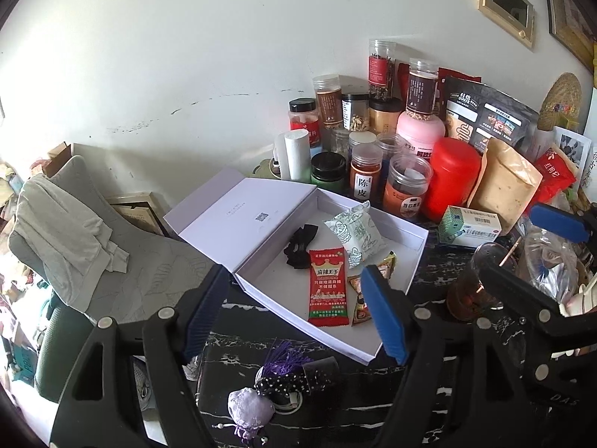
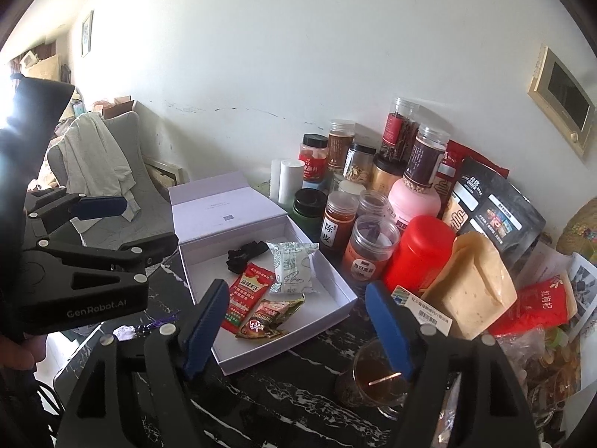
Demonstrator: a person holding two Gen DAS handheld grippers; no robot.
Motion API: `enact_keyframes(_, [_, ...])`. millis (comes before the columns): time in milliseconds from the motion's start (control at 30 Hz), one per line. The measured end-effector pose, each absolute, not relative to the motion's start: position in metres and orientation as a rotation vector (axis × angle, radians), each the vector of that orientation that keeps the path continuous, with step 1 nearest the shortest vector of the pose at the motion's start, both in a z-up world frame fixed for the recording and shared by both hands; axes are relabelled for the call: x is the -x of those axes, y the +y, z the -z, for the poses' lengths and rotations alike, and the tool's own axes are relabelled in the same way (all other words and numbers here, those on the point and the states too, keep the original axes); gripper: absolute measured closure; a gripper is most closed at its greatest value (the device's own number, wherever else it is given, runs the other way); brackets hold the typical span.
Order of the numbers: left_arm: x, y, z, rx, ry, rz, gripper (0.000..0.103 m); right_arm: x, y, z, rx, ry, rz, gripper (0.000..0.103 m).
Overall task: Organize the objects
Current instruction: 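Open both tools and withdraw them from the box toward the loose items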
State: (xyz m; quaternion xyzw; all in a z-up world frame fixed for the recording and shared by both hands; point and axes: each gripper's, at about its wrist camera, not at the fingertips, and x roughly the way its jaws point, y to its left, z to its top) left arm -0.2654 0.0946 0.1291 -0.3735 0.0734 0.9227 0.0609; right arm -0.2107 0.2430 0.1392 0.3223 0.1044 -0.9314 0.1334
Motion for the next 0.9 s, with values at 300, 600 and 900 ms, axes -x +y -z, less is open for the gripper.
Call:
enact_keyframes(300, [0.212,0.082,-0.126,1.146,0.221,-2.809,0.024,0.168,0.238,-0.133,-0.894,0.318,2.665,0.027])
enact_keyframes(600, [0.169,0.070,-0.115,1.146,0.230,-2.848,0.023,0.137,0.232,-0.112,-0.893,0.320,2.597,0.026])
enact_keyframes(900, [0.133,0.058,-0.093,1.159,0.250,-2.874,0.020,0.116,0.229,-0.085,-0.921,0.308,2.554,0.026])
